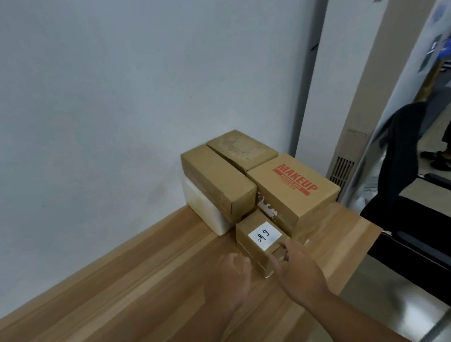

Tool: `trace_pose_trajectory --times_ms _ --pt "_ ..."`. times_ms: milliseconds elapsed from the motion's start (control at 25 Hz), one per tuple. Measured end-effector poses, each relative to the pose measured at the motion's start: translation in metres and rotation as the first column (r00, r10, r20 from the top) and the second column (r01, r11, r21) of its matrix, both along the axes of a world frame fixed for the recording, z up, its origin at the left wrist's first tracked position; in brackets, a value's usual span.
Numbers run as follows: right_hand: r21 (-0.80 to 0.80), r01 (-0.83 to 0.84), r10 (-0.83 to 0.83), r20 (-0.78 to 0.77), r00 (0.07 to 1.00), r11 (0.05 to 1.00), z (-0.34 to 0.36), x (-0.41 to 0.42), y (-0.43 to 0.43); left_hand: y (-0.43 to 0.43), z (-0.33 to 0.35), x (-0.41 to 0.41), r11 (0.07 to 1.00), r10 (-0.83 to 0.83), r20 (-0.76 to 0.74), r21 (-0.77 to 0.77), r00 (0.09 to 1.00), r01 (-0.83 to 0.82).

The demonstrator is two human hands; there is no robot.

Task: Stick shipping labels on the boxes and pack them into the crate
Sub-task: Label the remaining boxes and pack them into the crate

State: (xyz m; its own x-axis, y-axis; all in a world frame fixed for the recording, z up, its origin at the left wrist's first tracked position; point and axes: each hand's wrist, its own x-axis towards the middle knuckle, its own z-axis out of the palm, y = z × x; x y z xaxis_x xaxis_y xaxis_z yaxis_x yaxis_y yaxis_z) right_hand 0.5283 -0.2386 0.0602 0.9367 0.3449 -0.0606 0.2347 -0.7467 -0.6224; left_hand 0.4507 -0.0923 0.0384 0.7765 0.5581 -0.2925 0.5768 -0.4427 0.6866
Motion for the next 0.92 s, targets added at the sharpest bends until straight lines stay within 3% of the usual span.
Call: trace_pose_trajectory --times_ms 160,520,800,920 --pt "-0.048 -0.076 0.078 0.036 0.996 0.996 -0.012 0.038 0.020 0.001 -0.009 0.032 0.990 0.107 -0.066 -0.085 0.992 -0.113" --pt "-0.194 -0.144 0.135 -0.062 0.989 0.970 -0.034 0.064 0.032 -0.009 -0.020 0.065 0.952 0.165 0.021 -0.264 0.986 -0.154" --pt "-0.141 -0.083 0.075 -0.062 0.995 0.987 -0.034 0.064 0.032 -0.021 -0.037 0.076 0.858 0.283 0.108 -0.473 0.953 -0.202" --pt "-0.087 -0.035 0.029 -0.070 0.997 0.996 -0.029 0.063 0.033 -0.024 -0.037 0.075 0.842 0.338 0.143 -0.488 0.930 -0.231"
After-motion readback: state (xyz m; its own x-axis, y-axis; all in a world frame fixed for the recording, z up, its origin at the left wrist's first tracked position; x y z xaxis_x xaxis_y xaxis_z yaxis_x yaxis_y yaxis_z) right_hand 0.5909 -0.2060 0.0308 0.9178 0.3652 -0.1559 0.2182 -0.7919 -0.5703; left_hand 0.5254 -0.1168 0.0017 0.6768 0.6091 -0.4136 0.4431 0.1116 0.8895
